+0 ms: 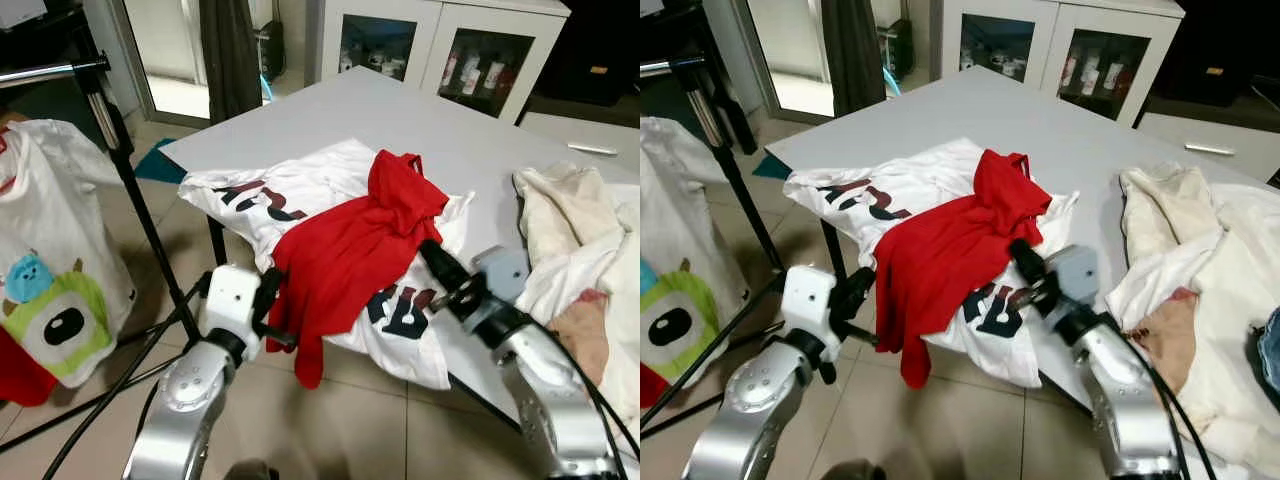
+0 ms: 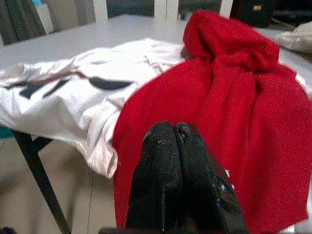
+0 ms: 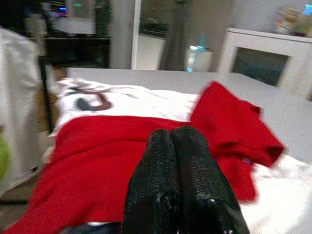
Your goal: Hang hanger
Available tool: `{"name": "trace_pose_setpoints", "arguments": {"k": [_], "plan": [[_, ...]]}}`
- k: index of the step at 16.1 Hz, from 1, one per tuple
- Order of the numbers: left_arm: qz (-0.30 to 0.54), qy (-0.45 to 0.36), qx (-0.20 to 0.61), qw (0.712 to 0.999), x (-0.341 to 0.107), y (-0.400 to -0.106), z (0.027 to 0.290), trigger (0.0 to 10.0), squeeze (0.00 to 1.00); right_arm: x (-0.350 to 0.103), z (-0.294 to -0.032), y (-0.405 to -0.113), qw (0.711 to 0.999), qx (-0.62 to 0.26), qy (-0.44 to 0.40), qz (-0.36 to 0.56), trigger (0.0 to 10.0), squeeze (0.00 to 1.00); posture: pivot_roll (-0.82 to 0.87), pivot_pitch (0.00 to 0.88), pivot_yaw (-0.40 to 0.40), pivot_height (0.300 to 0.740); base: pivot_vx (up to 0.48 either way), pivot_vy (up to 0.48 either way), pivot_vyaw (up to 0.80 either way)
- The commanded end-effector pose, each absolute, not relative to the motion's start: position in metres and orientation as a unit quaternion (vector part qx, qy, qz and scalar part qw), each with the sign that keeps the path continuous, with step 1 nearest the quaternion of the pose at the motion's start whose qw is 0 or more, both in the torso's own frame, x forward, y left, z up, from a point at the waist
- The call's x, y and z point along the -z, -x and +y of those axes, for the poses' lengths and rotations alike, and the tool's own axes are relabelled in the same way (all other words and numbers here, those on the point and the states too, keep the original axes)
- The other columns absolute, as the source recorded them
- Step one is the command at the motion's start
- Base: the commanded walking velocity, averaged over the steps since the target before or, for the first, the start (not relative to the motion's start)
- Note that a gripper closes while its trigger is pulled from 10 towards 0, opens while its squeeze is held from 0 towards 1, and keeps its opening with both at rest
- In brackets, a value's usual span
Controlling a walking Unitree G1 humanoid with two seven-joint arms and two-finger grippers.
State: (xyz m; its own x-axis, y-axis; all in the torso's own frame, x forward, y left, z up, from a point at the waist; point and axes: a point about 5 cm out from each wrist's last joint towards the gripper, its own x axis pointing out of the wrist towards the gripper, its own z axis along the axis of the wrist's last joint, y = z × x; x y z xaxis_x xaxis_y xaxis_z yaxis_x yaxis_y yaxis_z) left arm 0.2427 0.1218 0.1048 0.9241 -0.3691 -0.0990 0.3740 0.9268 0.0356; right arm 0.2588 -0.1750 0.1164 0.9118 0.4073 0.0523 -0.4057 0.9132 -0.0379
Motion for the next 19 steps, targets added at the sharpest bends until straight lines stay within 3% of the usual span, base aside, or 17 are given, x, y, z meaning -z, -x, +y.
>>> {"name": "trace_pose_setpoints", "arguments": {"k": [1, 4, 19], "plan": [[0.030, -0.035, 0.192, 0.980, -0.110, -0.246, 0.116, 10.0, 0.00, -0.116, -0.179, -0.260, 0.981, -0.190, 0.000, -0.030, 10.0, 0.00, 0.19, 0.000, -0.018, 0.740, 0.000, 0.000, 0.48], [0.017, -0.033, 0.189, 0.981, -0.113, -0.250, 0.111, 10.0, 0.00, -0.111, -0.172, -0.254, 0.983, -0.182, -0.010, -0.029, 10.0, 0.00, 0.17, 0.000, -0.013, 0.740, 0.000, 0.000, 0.00], [0.011, -0.024, 0.175, 0.984, -0.114, -0.253, 0.104, 10.0, 0.00, -0.115, -0.157, -0.264, 0.982, -0.182, -0.028, -0.040, 10.0, 0.00, 0.18, 0.003, -0.012, 0.740, 0.000, 0.000, 0.80]]}}
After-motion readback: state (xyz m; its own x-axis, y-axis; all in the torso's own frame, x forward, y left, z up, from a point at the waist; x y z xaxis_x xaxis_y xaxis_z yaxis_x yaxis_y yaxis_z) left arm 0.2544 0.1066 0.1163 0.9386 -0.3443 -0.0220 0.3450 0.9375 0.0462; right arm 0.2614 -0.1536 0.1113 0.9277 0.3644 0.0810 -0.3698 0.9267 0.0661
